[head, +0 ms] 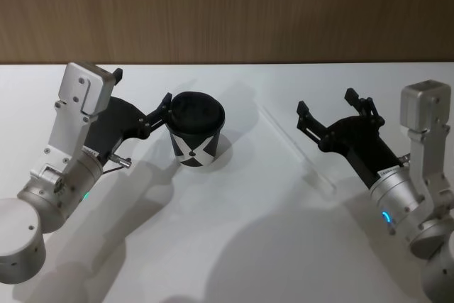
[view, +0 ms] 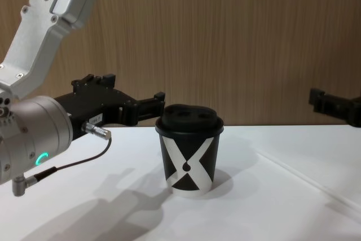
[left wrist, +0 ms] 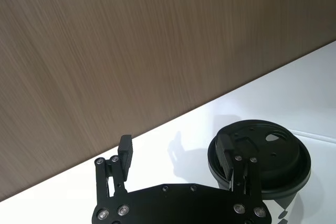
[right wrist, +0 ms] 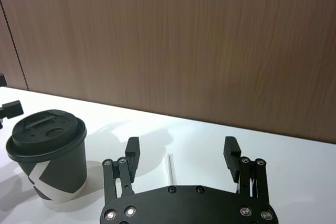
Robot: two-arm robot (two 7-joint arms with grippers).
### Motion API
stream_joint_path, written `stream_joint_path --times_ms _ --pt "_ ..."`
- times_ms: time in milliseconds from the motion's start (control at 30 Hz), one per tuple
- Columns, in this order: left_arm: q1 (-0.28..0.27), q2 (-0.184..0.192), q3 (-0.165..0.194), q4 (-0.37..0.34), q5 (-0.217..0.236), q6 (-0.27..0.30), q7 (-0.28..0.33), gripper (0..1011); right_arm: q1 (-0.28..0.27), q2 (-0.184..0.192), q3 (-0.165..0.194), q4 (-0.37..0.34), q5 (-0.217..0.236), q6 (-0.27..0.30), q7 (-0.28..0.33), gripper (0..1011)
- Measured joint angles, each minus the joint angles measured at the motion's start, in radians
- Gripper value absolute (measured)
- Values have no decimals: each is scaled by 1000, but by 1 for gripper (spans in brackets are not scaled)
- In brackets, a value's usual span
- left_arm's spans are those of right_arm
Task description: Pick up the straw with one hand, pass it to the other hand, and insert it into the cup.
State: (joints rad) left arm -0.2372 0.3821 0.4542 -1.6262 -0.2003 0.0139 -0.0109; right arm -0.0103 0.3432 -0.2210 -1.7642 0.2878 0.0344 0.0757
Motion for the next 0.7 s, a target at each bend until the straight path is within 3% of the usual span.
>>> stream_joint_path --times_ms 400,700 --pt "0 0 0 0 0 0 0 1003 41 72 38 48 20 9 95 1001" --pt "0 0 0 0 0 0 0 1004 81 130 52 100 25 51 170 1001"
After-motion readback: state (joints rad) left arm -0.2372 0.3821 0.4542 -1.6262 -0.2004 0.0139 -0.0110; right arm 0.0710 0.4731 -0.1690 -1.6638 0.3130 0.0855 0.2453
